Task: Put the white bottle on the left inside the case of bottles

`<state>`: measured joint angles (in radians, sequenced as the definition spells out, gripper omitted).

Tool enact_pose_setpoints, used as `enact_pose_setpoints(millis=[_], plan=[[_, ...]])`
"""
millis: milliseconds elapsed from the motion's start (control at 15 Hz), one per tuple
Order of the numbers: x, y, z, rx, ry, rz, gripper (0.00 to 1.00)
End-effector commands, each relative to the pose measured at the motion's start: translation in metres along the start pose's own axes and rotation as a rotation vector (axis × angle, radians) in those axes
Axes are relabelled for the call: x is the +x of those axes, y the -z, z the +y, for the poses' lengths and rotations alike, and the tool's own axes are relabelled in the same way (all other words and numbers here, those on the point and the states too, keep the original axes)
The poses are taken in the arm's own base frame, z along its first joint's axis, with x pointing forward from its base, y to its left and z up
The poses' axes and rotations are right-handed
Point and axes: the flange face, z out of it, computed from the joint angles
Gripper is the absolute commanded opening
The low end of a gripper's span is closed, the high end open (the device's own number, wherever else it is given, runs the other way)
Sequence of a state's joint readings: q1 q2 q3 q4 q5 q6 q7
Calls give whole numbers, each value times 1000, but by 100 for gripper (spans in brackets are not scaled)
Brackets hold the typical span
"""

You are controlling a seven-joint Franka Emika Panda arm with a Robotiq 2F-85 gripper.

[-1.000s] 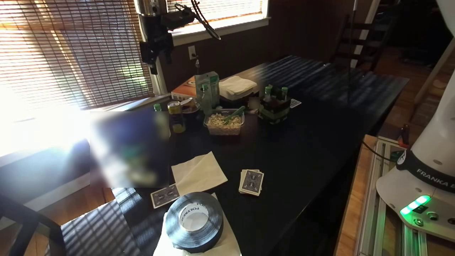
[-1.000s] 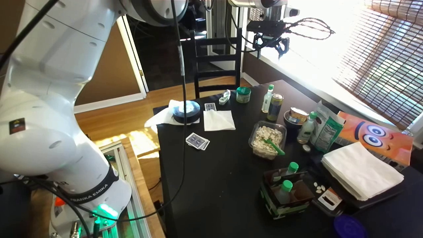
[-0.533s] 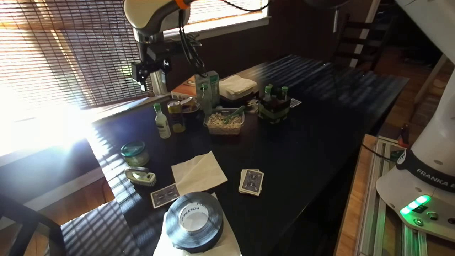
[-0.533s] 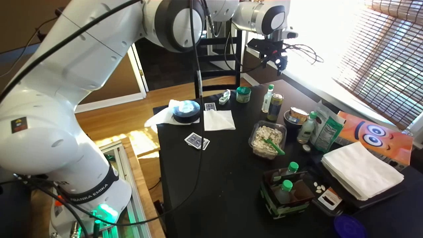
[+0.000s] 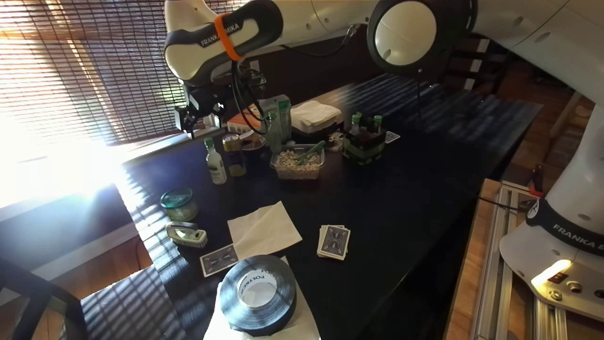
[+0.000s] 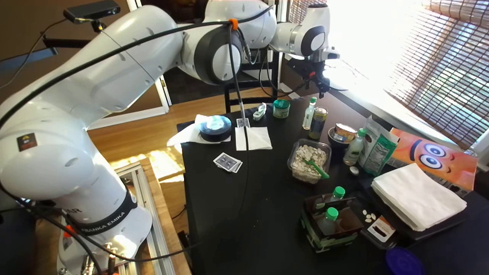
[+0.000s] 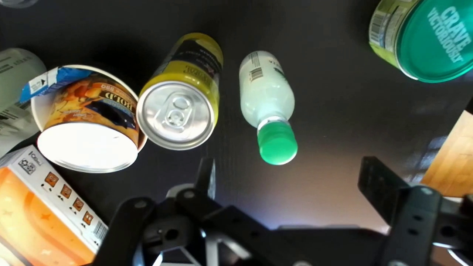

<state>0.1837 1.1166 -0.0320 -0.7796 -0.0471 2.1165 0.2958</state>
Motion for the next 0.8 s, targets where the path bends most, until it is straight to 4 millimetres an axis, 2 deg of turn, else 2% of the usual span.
enact_pose_setpoints(millis=[0,333,733], plan=[[-1,-7,-9,6,-5,-35,99],[-1,-25,-5,6,-2,-33,90],[-2,-42,-3,7,6,-1,90]])
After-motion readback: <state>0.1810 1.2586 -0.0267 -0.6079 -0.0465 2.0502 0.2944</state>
